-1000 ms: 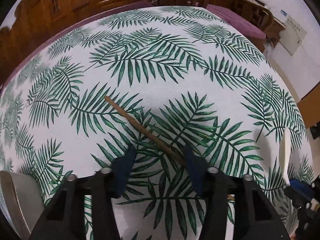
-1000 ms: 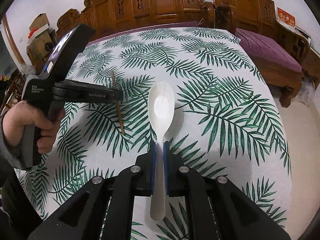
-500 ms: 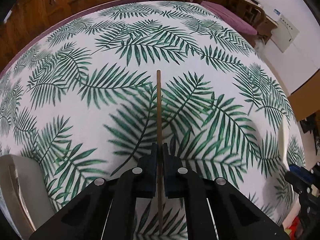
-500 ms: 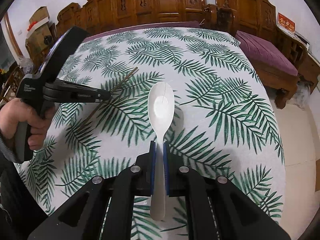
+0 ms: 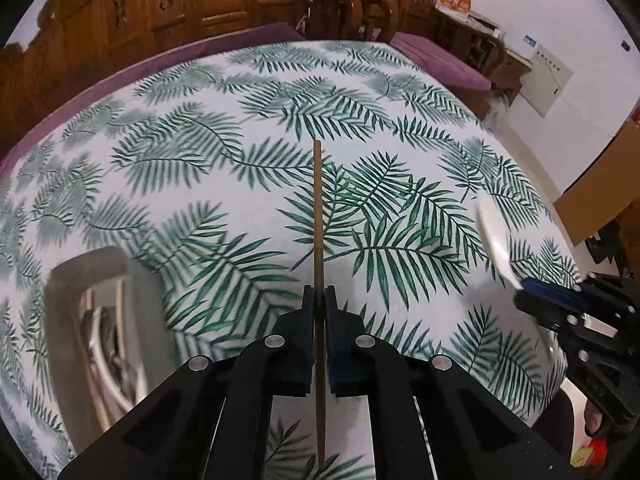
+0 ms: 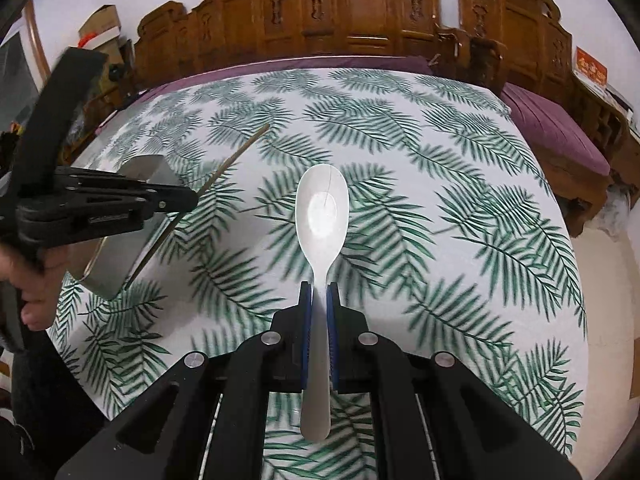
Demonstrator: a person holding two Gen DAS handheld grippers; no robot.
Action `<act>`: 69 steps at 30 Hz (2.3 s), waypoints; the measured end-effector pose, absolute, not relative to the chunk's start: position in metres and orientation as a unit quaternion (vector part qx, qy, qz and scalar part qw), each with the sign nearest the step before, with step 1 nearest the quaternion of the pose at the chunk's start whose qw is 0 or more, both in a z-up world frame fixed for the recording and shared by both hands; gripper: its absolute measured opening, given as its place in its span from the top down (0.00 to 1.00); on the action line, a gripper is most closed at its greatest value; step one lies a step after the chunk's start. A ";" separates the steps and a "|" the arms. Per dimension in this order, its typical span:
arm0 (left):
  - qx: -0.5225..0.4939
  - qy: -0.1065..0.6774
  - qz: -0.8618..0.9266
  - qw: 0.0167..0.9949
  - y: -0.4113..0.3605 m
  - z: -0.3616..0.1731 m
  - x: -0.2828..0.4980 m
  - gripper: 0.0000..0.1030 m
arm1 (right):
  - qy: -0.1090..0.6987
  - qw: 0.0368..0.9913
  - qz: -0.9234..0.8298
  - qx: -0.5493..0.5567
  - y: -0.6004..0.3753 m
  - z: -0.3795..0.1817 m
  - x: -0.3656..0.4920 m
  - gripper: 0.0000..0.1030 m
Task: Organize utensils
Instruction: 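Carry the chopstick over the grey tray with the left tool, then lower the chopstick into the tray and open the left tool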
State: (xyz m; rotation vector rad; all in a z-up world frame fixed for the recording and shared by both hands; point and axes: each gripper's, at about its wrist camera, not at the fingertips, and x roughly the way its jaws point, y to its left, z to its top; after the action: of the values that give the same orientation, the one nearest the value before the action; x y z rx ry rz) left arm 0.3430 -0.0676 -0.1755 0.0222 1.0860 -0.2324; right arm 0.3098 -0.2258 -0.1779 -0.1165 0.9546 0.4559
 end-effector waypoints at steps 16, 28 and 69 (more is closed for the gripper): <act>-0.011 0.469 -0.098 0.878 0.017 -0.123 0.292 0.96 | 0.438 0.863 0.245 -0.063 -0.151 -0.161 0.290 0.91; -0.009 0.464 -0.060 0.884 0.073 -0.130 0.291 0.96 | 0.436 0.856 0.266 -0.076 -0.117 -0.158 0.278 0.91; -0.053 0.484 -0.021 0.873 0.131 -0.168 0.246 0.95 | 0.426 0.843 0.317 -0.088 -0.046 -0.150 0.278 0.91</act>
State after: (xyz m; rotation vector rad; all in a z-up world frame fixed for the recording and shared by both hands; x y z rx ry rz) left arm 0.2458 0.1310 -0.1675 -0.1116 1.0105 -0.0439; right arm 0.2776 -0.0461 -0.1500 -0.1859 0.9007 0.6688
